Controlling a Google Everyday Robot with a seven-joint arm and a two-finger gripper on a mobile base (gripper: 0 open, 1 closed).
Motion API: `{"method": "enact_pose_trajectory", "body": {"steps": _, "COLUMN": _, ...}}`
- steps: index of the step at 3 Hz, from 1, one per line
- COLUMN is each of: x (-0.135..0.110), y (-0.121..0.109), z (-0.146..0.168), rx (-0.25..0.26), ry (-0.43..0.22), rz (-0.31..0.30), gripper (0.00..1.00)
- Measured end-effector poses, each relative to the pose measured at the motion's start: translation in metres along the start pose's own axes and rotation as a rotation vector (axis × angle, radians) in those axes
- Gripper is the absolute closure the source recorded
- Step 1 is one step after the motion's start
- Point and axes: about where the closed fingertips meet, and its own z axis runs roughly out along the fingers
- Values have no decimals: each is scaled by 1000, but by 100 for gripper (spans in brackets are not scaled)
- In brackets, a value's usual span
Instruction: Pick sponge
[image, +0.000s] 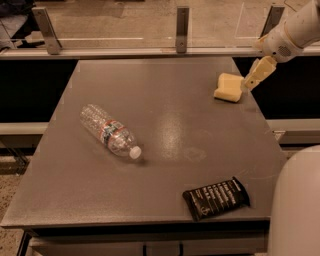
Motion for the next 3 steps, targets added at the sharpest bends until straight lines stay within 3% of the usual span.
{"method": "enact_pose_trajectory", "body": {"steps": 2, "x": 26, "y": 8, "z": 50, "rx": -69, "ry": -17, "rz": 57, "gripper": 0}}
{"method": "enact_pose_trajectory", "body": {"steps": 3, "x": 31, "y": 15, "z": 65, "rx": -105, "ry": -18, "rz": 70, "gripper": 18}}
